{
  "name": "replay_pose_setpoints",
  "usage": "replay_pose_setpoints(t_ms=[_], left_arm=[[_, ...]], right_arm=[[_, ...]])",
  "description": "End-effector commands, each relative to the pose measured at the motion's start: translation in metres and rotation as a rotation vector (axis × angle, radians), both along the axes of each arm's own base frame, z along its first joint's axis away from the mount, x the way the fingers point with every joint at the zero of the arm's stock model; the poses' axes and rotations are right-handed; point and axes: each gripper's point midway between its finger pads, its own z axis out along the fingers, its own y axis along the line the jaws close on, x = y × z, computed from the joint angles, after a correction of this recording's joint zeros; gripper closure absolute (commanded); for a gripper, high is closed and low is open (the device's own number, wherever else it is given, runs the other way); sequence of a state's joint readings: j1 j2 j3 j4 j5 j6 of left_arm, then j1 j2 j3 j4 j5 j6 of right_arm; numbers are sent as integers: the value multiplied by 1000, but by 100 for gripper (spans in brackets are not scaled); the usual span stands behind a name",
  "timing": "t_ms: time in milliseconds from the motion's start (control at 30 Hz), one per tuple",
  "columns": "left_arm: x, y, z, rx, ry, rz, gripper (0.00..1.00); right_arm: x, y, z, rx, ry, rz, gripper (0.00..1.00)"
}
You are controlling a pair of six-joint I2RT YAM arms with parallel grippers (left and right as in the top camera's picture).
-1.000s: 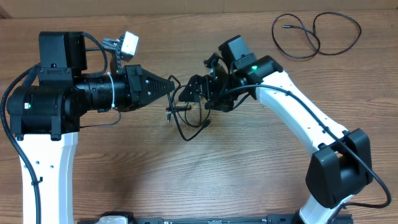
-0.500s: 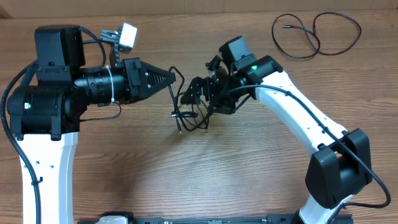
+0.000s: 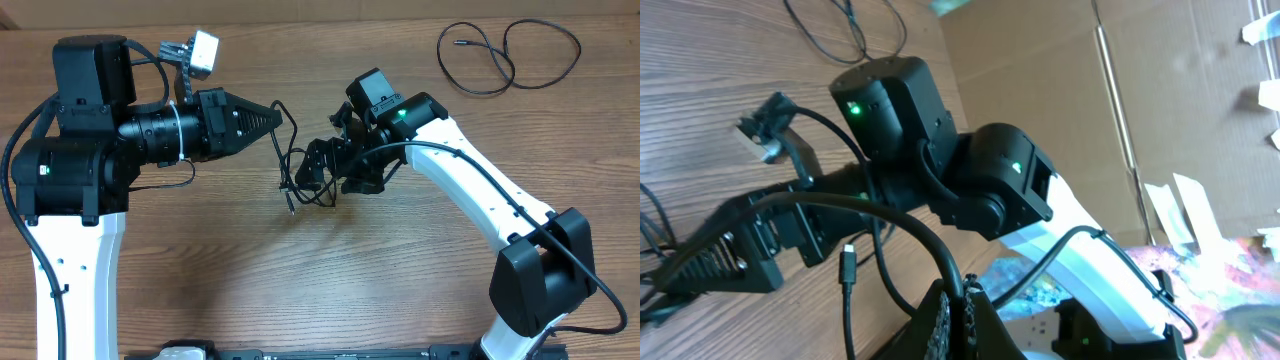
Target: Untangle cables
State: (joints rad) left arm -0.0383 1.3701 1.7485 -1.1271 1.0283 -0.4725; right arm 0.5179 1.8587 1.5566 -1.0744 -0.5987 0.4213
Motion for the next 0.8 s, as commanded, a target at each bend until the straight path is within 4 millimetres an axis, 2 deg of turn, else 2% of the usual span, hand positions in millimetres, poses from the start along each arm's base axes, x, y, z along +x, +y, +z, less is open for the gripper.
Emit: replay_pose_setpoints(t_ms=[0,333,567,767], left_arm=[[3,6,7,21,-31,44,96],[14,23,2,32,24,150,96],[15,39,-5,32,79,203,96],[15,42,-6,30,91,213,96]], right_arm=[[-3,-5,-5,-20,-25,45,0],[-3,-44,-26,-262,-39,10,0],[0,-52,-30,-313,-53,-9,1],[1,-48,-28,-289,-48,-13,0]])
